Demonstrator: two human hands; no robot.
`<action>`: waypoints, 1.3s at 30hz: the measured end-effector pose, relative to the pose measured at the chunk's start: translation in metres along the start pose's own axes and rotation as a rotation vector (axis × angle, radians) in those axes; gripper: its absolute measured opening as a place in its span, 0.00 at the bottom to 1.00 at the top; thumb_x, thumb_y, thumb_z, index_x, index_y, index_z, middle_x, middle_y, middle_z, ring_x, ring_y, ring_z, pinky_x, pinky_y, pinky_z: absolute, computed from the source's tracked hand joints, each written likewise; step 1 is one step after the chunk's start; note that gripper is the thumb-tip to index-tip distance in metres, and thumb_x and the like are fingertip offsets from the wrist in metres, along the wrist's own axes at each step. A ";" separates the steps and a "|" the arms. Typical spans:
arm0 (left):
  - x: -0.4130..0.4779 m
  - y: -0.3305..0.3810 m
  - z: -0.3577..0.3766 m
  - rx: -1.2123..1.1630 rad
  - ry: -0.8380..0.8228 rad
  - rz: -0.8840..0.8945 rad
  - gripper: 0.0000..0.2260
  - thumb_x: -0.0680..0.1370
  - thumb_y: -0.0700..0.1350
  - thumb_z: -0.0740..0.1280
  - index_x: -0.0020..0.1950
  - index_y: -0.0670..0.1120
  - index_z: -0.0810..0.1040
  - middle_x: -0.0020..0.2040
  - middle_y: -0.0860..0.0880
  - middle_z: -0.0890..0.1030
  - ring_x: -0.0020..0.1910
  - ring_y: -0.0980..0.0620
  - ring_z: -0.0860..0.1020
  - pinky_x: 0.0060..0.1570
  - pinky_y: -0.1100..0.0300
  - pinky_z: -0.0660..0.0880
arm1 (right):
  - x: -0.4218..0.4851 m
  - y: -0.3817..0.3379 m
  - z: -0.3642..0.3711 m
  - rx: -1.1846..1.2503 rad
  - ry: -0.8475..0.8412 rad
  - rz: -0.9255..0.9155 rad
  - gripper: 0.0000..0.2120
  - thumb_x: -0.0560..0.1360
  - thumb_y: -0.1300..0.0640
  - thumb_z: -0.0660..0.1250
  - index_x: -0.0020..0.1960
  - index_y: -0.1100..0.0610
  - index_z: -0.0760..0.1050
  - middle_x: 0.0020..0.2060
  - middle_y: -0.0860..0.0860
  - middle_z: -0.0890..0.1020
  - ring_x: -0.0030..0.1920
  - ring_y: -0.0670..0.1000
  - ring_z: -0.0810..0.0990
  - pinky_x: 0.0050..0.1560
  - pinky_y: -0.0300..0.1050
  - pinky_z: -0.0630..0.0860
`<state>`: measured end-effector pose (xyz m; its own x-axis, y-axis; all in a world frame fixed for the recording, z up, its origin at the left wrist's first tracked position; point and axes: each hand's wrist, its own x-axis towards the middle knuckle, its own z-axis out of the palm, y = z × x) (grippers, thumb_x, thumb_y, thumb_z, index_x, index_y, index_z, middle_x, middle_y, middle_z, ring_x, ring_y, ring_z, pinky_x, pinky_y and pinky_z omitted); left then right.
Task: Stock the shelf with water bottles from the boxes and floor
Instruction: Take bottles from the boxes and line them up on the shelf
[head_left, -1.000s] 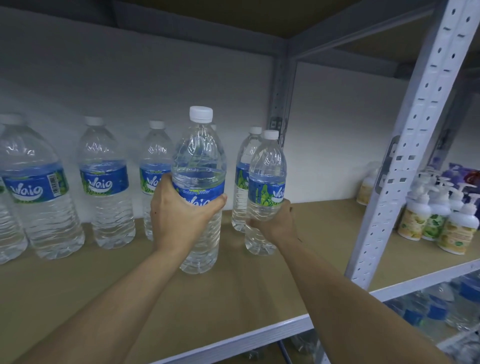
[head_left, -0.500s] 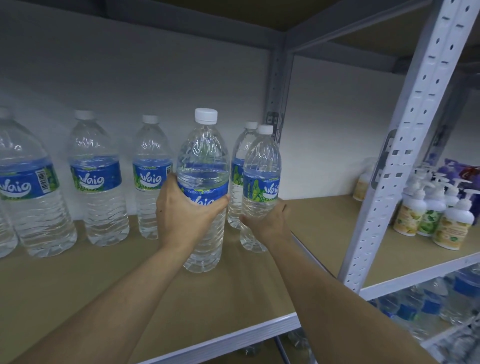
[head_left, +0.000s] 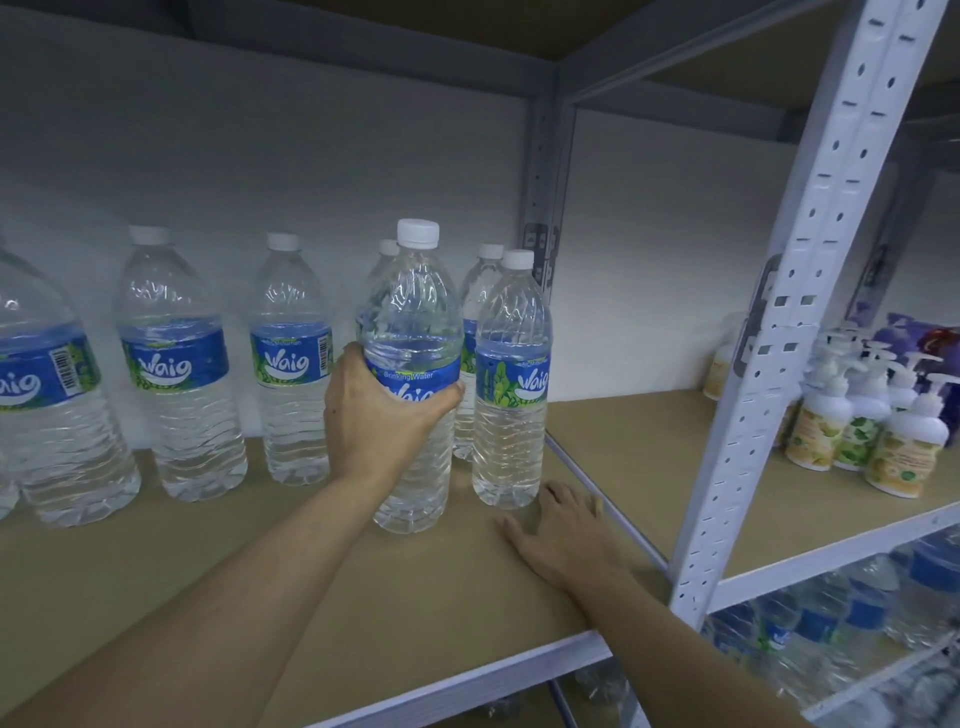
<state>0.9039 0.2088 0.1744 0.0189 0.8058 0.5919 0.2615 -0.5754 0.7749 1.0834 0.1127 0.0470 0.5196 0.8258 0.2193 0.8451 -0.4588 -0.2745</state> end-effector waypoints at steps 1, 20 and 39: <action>0.002 0.000 0.003 0.004 0.001 -0.003 0.34 0.58 0.60 0.79 0.57 0.49 0.71 0.52 0.51 0.78 0.53 0.51 0.76 0.54 0.54 0.74 | -0.001 0.000 0.001 0.007 0.014 -0.003 0.35 0.76 0.30 0.54 0.72 0.53 0.66 0.68 0.48 0.71 0.71 0.51 0.66 0.76 0.57 0.52; 0.015 -0.041 0.033 -0.013 -0.162 -0.103 0.42 0.58 0.62 0.80 0.66 0.49 0.67 0.59 0.50 0.73 0.56 0.52 0.75 0.57 0.50 0.75 | -0.001 -0.004 0.000 -0.011 0.041 0.019 0.33 0.76 0.31 0.54 0.71 0.52 0.67 0.68 0.47 0.72 0.71 0.50 0.66 0.76 0.56 0.51; 0.004 -0.055 0.024 -0.054 -0.306 -0.122 0.44 0.60 0.53 0.82 0.70 0.55 0.62 0.55 0.59 0.75 0.57 0.55 0.74 0.59 0.60 0.70 | -0.003 -0.006 -0.001 0.015 0.040 0.027 0.29 0.79 0.35 0.52 0.70 0.54 0.70 0.67 0.47 0.73 0.71 0.49 0.67 0.77 0.61 0.44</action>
<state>0.9130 0.2474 0.1287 0.2816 0.8694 0.4060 0.2287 -0.4718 0.8515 1.0774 0.1129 0.0488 0.5473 0.7992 0.2483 0.8287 -0.4759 -0.2947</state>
